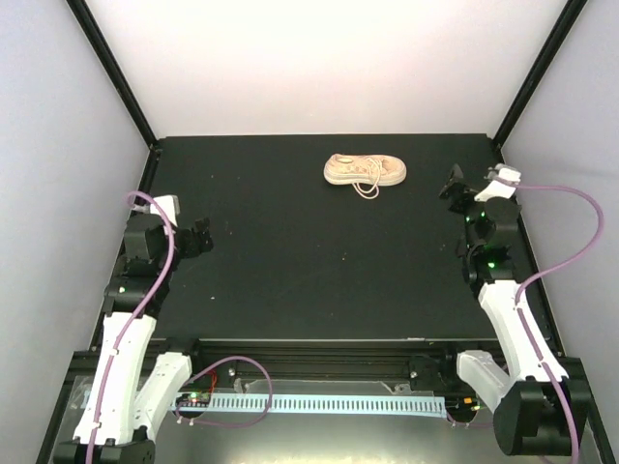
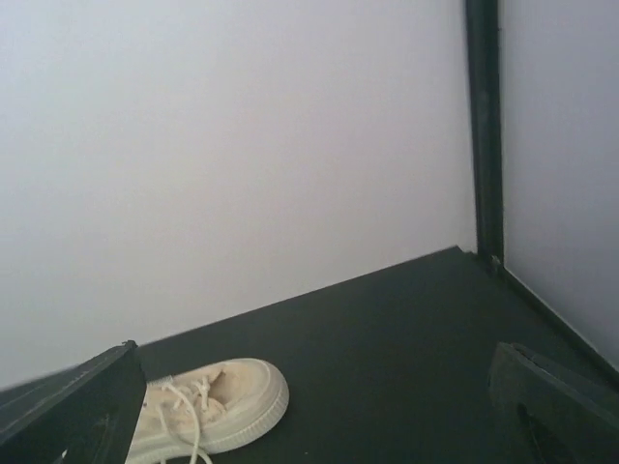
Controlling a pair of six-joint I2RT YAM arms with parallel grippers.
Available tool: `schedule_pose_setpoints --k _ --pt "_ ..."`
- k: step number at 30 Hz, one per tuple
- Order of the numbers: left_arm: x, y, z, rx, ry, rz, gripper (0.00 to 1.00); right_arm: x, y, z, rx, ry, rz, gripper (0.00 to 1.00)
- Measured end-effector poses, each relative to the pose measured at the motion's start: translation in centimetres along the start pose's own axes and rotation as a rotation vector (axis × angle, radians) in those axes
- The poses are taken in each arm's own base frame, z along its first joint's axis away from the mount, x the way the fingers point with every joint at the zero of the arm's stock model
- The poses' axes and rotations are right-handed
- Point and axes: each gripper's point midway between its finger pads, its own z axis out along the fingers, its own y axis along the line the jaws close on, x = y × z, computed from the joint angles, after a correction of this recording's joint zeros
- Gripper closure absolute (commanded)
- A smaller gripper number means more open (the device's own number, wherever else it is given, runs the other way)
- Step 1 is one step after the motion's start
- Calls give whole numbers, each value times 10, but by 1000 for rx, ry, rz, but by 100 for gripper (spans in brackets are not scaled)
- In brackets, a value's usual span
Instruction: Tie the shoes
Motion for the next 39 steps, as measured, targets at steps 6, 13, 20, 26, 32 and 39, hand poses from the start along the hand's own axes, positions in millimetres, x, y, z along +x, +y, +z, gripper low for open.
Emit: schedule_pose_setpoints --k 6,13,20,26,32,39 --pt "4 -4 20 8 80 64 1 15 -2 5 39 149 104 0" --pt "15 -3 40 5 157 117 1 71 35 37 -4 445 25 1" --pt "40 3 50 2 177 120 1 107 81 72 -70 611 -51 3" --pt "41 3 54 1 178 120 1 140 107 119 -90 725 -56 6" --pt "47 10 61 -35 210 139 1 177 166 159 -174 792 -135 16" --pt "50 18 63 -74 225 156 1 219 240 171 -275 831 -268 18"
